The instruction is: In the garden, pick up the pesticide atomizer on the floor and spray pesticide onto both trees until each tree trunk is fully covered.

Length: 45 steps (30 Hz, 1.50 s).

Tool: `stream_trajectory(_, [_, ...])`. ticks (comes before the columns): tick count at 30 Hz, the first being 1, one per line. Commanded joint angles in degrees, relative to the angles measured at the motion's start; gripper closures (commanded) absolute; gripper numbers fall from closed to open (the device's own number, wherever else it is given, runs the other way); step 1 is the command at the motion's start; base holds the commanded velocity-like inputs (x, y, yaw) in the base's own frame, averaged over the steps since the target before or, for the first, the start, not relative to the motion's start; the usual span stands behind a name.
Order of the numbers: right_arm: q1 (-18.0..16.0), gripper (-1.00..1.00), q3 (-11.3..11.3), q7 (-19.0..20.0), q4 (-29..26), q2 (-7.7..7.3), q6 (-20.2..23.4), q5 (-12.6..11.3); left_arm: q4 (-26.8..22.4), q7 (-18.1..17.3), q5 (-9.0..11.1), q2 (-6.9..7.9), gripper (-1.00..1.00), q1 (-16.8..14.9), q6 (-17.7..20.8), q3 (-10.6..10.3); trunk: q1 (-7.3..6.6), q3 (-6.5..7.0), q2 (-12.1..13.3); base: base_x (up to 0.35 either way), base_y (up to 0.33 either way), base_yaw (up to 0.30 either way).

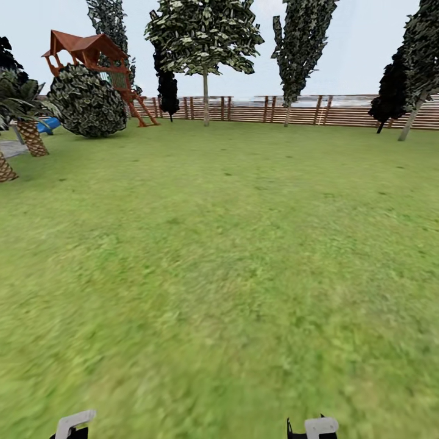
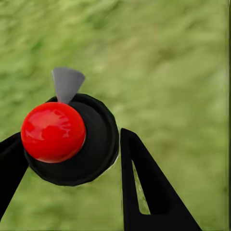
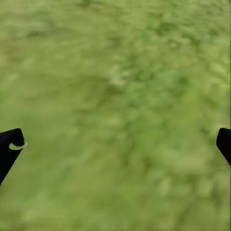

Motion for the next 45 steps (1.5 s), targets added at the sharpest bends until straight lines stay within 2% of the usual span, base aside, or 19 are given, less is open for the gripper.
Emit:
stream_trajectory(1, [0.0,-1.0,0.0,0.0,0.0,0.0,0.0,0.0,-0.02,0.05,-0.01,0.0,1.0,0.0,0.0,0.0,0.0,0.0,0.0,0.34,0.0,0.0])
stream_trajectory(45, [0.03,-1.0,0.0,0.0,0.0,0.0,0.0,0.0,0.01,0.05,-0.01,0.0,1.0,0.0,0.02,0.0,0.0,0.0,0.0,0.34,0.0,0.0])
